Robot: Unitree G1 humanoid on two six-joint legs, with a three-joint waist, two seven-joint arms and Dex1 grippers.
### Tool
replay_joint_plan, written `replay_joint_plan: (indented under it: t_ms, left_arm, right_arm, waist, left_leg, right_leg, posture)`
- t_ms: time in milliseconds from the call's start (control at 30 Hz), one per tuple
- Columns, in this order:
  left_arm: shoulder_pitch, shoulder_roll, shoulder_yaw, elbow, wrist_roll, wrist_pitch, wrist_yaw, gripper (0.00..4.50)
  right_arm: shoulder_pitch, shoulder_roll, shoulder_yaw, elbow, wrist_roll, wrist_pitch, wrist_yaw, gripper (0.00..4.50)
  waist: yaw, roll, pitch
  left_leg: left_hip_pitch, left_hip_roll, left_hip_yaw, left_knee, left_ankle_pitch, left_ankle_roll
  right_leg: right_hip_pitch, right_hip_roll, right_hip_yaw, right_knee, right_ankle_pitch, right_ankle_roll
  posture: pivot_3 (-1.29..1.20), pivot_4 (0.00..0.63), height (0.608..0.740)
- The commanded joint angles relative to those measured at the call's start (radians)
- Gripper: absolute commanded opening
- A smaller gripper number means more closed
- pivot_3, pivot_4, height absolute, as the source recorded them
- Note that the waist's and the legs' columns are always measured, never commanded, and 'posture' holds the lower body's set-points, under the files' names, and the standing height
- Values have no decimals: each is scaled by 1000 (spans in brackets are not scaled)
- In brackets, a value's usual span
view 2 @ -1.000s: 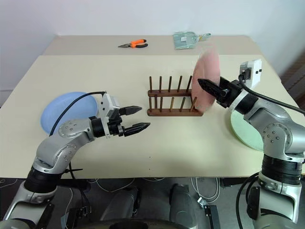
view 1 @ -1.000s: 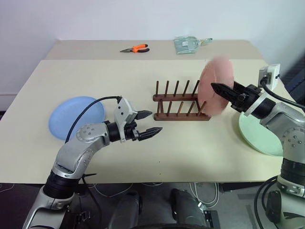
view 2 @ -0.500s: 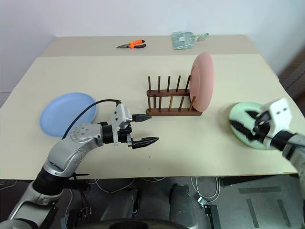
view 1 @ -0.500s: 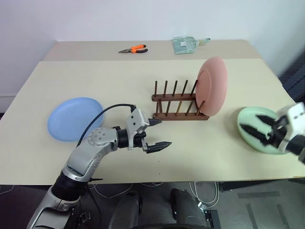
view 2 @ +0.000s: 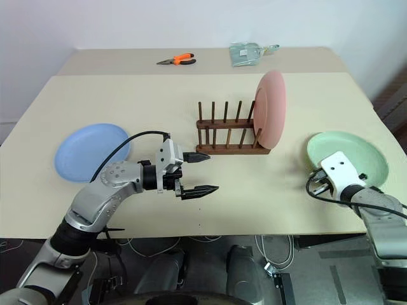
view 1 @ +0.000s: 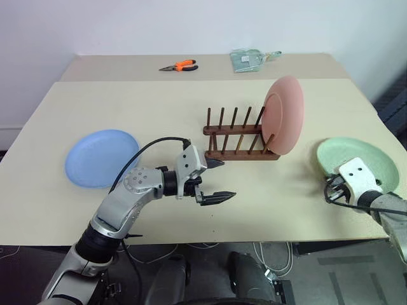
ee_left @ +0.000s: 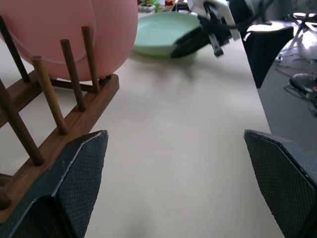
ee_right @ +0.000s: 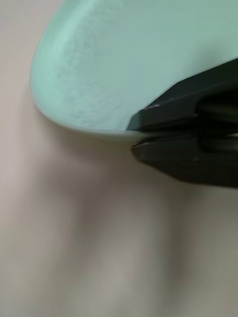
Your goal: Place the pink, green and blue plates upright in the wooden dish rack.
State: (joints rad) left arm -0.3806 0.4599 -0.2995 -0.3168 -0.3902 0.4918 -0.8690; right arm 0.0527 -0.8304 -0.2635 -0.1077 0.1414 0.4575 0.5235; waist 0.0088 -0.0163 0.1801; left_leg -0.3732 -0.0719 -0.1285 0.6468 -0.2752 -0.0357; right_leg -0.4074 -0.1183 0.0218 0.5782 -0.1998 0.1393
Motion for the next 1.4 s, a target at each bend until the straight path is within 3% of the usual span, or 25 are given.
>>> replay_joint_plan:
  t_ms: [33,200,333,467,567,633,767,1000,1167,1267,1367,1400]
  left_arm:
    - [7,0,10,-20,19,-26,8,4500]
    - [22,-11,56,-6,18,-29,46,4500]
    - [43,4,80,27,43,-65,57,4500]
    - [48,17,130,62,47,-92,66,4500]
    - [55,23,149,67,50,-104,67,4500]
    - [68,22,163,48,35,-96,66,4500]
    - [101,17,165,5,20,-86,66,4500]
    - [110,11,156,-3,25,-86,67,4500]
    - [103,9,158,8,26,-88,64,4500]
    - [105,11,159,7,18,-76,60,4500]
    - [102,5,201,20,-21,-29,80,4500]
    - [97,-3,227,31,-28,-26,102,4500]
  right_arm:
    - [-51,27,-88,-25,41,18,-28,89]
    - [-271,67,-253,-88,207,8,-61,89]
    - [-540,108,-326,-183,520,151,-82,89]
    - [-769,192,-296,-271,1031,324,-163,89]
    - [-823,291,-245,-287,1293,346,-320,89]
    - [-810,339,-187,-311,1373,349,-403,89]
    - [-751,405,-98,-297,1398,332,-546,89]
    - [-681,477,-59,-235,1406,282,-707,89]
    - [-665,513,-34,-177,1340,262,-756,89]
    - [-677,520,-34,-156,1309,248,-768,1089]
    - [-710,420,19,-189,1081,205,-667,2526]
    - [-718,363,54,-210,984,188,-606,2526]
  waist:
    - [3,0,0]
    - [0,6,2]
    - [-3,8,2]
    - [-1,7,2]
    - [2,6,2]
    - [5,6,2]
    - [2,6,2]
    - [0,7,2]
    - [-5,7,2]
    - [-7,7,2]
    - [-7,8,3]
    - [-6,8,3]
  left_leg:
    - [0,0,0,0,0,0]
    - [0,0,1,0,0,0]
    - [0,1,0,-2,0,0]
    - [0,1,-3,-2,0,0]
    - [-1,1,-5,-2,0,0]
    - [-1,1,-6,-2,0,0]
    - [-2,0,-6,-2,0,0]
    - [-1,0,-4,-2,0,0]
    - [-1,0,-4,-2,0,0]
    - [-1,0,-4,-3,0,0]
    - [-1,0,-3,-3,0,0]
    - [-1,0,-3,-2,0,0]
  right_leg:
    - [0,0,0,0,0,0]
    - [0,0,1,0,0,0]
    - [-1,1,0,1,0,0]
    - [-1,2,-1,1,3,-4]
    - [-1,1,-2,0,3,-4]
    - [0,1,-2,0,2,-4]
    - [-1,-1,-1,-1,2,-4]
    - [-3,1,-2,1,3,-4]
    - [-3,1,-1,1,3,-4]
    - [-3,2,-2,2,3,-4]
    - [-3,2,-2,1,3,-4]
    - [-3,2,-1,1,3,-4]
  posture:
    - [0,150,740]
    - [0,150,740]
    - [0,150,740]
    - [0,150,740]
    - [0,150,740]
    - [0,150,740]
    - [0,150,740]
    - [0,150,740]
    - [0,150,740]
    - [0,150,740]
    - [0,150,740]
    - [0,150,740]
